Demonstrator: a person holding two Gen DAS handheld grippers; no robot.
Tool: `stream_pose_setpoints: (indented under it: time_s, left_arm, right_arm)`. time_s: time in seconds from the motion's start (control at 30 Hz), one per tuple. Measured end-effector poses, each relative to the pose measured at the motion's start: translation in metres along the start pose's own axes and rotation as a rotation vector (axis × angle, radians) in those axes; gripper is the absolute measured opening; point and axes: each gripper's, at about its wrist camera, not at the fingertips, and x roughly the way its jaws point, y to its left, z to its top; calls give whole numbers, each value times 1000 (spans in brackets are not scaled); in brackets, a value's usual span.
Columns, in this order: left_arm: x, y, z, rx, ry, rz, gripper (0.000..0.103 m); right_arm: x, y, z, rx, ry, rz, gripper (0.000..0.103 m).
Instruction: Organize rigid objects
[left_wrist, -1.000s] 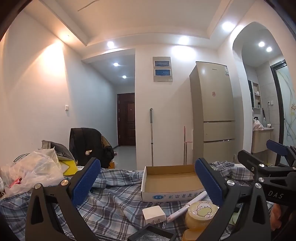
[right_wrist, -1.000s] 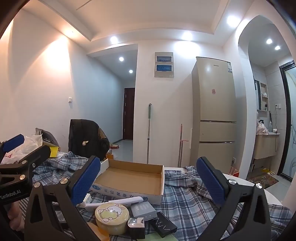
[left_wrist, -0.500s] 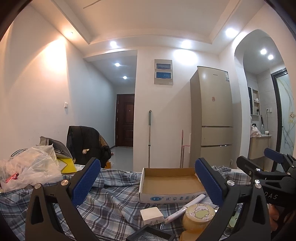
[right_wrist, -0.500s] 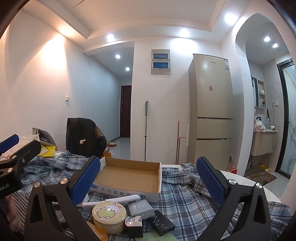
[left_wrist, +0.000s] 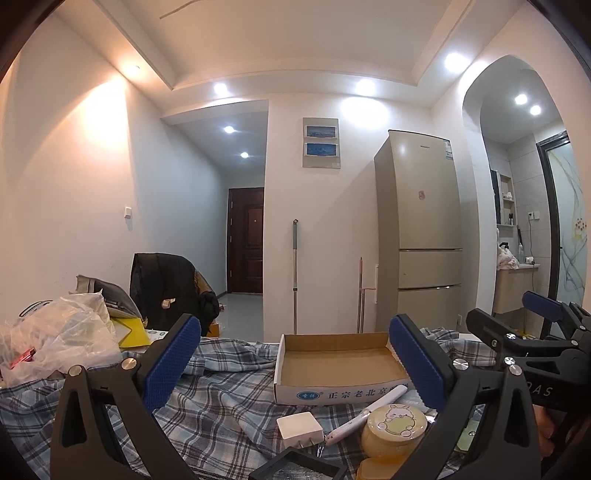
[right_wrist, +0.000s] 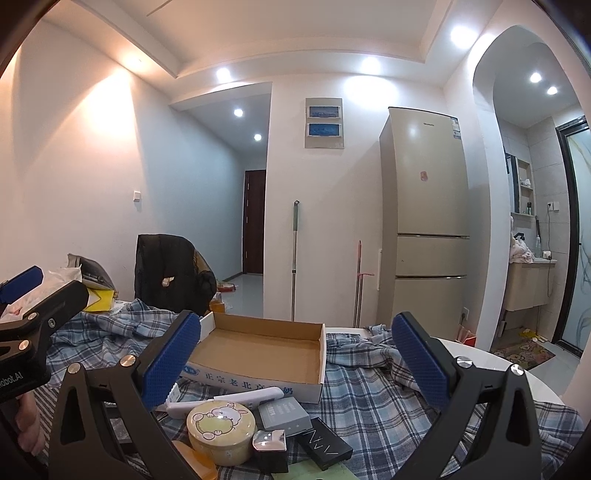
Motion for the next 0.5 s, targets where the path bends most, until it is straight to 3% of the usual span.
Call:
stream_pose_setpoints:
  time_s: [0.5]
  left_arm:
    - [5, 1, -4, 1, 1, -15, 103]
  right_arm:
    - [-3, 1, 0, -6, -19, -1, 103]
